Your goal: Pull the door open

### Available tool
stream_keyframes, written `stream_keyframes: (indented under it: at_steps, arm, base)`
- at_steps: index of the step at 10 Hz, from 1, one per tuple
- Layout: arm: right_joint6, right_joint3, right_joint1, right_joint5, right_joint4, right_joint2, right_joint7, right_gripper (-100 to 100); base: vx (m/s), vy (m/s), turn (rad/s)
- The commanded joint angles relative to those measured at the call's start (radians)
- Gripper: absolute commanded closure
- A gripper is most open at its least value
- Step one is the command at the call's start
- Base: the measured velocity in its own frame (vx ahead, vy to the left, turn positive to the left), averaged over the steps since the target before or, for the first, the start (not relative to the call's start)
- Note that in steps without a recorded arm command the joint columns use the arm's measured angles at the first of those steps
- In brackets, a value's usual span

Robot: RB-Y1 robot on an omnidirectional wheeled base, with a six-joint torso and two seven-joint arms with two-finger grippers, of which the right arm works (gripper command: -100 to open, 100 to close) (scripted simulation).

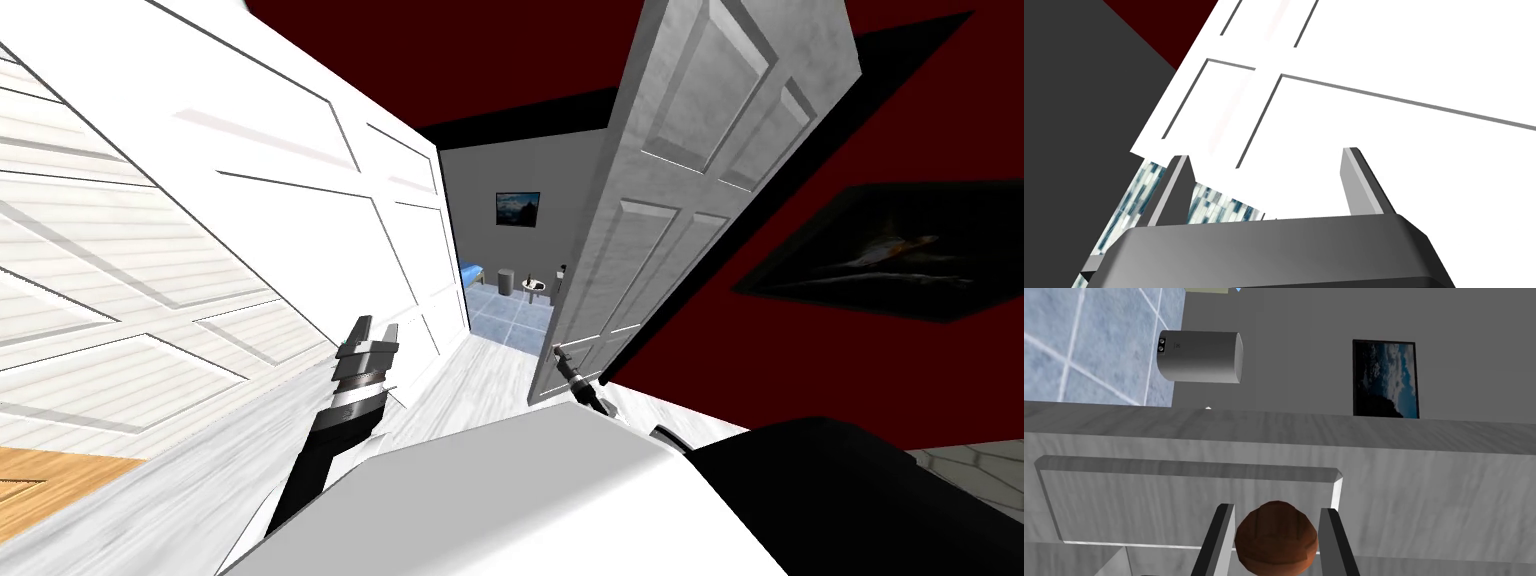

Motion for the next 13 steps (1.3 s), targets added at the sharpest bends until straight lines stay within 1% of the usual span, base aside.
stream_keyframes:
  at_steps: [1,2,4,5,6,7,8,9,11,12,13]
  arm:
    - [-0.029,0.014,0.016,0.002,0.002,-0.015,-0.012,100]
    - [-0.029,0.014,0.016,0.002,0.002,-0.015,-0.012,100]
    - [-0.077,0.038,0.042,0.005,0.004,-0.040,-0.031,100]
    - [-0.090,0.044,0.049,0.006,0.005,-0.046,-0.036,100]
    - [-0.116,0.057,0.063,0.008,0.006,-0.060,-0.047,100]
    - [-0.116,0.057,0.063,0.008,0.006,-0.060,-0.047,100]
    - [-0.128,0.063,0.070,0.009,0.007,-0.066,-0.052,100]
    - [-0.150,0.073,0.082,0.010,0.008,-0.077,-0.061,100]
    - [-0.172,0.084,0.094,0.012,0.009,-0.089,-0.070,100]
    - [-0.170,0.085,0.081,0.014,0.028,-0.078,-0.067,100]
    - [-0.193,0.094,0.085,0.013,0.041,-0.084,-0.073,100]
  base:
    - [-0.124,-0.056,0.083]
    - [-0.122,-0.056,0.073]
    - [-0.150,-0.061,0.112]
    - [-0.146,-0.071,0.094]
    - [-0.154,-0.069,0.128]
    - [-0.123,-0.065,0.047]
    - [-0.088,-0.041,0.028]
    - [-0.126,-0.056,0.080]
    - [-0.114,-0.054,0.081]
    - [-0.049,-0.017,0.015]
    - [-0.142,-0.044,0.177]
